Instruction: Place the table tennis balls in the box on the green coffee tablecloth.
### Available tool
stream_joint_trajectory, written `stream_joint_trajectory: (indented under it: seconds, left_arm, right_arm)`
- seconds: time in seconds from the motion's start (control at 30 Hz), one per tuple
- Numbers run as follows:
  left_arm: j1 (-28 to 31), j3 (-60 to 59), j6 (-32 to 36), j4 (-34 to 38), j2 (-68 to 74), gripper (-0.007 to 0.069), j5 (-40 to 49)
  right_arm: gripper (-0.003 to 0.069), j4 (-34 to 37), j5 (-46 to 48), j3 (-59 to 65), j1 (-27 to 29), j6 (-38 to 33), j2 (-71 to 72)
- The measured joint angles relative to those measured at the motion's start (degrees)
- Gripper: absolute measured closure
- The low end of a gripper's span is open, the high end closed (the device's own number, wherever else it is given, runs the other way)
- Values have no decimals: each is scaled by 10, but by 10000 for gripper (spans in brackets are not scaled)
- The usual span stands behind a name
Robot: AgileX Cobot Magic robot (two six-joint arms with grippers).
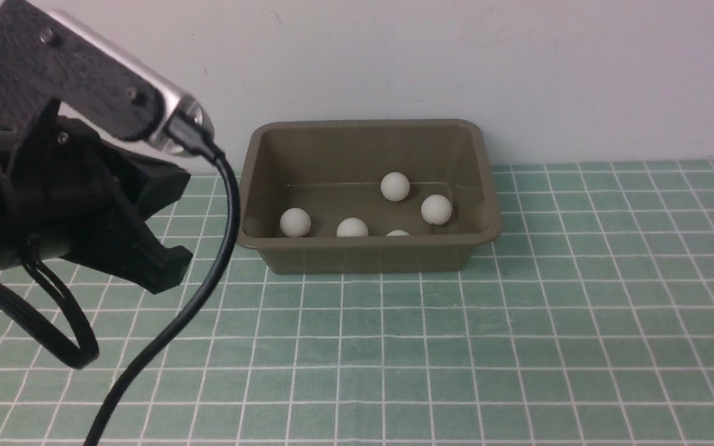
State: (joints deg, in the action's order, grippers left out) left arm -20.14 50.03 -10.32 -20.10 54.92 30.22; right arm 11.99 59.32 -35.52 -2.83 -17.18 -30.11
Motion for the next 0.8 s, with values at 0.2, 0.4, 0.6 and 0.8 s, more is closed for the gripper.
stream_joint_trajectory:
  seconds: [0.2, 0.4, 0.6, 0.8]
  left_arm:
    - [163, -88, -210, -42, -95, 629, -8]
    - [245, -240, -253, -59, -274, 629, -7]
    - [251, -358, -258, -65, -459, 629, -8]
    - [251, -448, -259, -65, -555, 629, -19]
  right_arm:
    - [676, 0, 0, 0, 0, 0, 0]
    - [676, -1, 1, 0, 0, 0, 0]
    - [676, -1, 3, 0, 0, 0, 0]
    - [676, 0, 7, 0, 0, 0, 0]
